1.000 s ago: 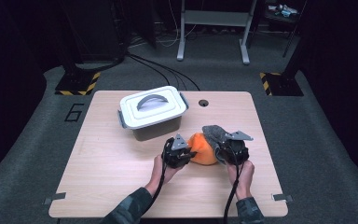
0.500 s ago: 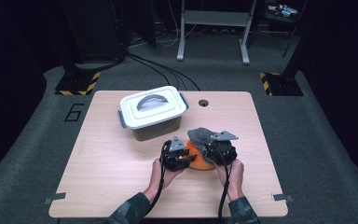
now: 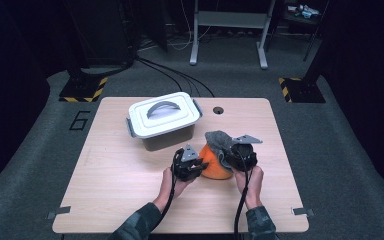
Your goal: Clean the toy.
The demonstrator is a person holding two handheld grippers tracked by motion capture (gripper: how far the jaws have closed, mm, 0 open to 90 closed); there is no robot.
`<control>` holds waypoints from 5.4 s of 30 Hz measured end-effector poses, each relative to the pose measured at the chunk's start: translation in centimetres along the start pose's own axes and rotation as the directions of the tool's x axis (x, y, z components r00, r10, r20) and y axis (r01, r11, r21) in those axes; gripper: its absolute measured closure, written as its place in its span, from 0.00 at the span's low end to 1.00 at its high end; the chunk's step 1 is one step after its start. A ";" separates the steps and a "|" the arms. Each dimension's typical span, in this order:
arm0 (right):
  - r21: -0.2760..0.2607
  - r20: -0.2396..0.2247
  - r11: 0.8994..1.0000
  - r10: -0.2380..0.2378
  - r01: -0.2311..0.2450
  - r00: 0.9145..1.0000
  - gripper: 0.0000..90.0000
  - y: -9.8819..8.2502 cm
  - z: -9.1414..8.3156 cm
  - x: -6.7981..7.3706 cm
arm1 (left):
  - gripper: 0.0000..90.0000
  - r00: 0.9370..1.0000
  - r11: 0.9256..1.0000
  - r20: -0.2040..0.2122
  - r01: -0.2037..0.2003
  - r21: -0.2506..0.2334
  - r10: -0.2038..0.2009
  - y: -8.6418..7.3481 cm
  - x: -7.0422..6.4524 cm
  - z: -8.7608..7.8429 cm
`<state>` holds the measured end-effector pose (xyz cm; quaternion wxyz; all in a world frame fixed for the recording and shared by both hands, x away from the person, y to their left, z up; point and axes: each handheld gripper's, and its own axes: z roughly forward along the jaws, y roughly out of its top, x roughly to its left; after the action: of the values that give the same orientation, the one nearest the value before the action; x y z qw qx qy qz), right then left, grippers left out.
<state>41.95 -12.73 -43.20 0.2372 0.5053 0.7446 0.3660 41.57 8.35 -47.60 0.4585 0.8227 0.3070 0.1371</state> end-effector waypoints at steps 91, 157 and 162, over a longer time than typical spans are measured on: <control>0.111 0.077 0.993 0.031 -0.039 0.997 0.82 -2.8 2.0 -2.7 | 0.83 1.000 1.000 -0.006 0.022 0.007 -0.022 -1.1 1.6 0.8; 0.034 0.062 0.998 -0.060 0.058 0.996 0.81 -0.4 0.9 0.2 | 0.87 1.000 1.000 -0.012 0.020 0.018 -0.020 -1.4 0.1 0.8; 0.036 0.040 0.997 -0.065 0.064 0.997 0.81 -0.8 1.5 -0.3 | 0.86 1.000 1.000 0.000 0.002 0.027 -0.002 -1.3 -0.1 0.7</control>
<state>42.72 -12.74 -44.75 0.2553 0.4925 0.7616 0.3349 41.36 8.30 -49.03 0.4475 0.8284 0.3098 0.1326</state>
